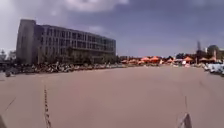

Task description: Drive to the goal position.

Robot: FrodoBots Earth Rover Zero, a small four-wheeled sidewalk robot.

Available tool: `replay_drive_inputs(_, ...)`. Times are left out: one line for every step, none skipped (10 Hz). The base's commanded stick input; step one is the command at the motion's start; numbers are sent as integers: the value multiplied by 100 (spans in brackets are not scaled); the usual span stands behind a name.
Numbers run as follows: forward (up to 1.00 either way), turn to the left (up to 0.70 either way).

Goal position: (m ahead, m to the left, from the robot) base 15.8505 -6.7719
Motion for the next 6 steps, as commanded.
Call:
replay_drive_inputs(100,27)
replay_drive_inputs(100,27)
replay_drive_inputs(100,27)
replay_drive_inputs(100,27)
replay_drive_inputs(100,27)
replay_drive_inputs(100,27)
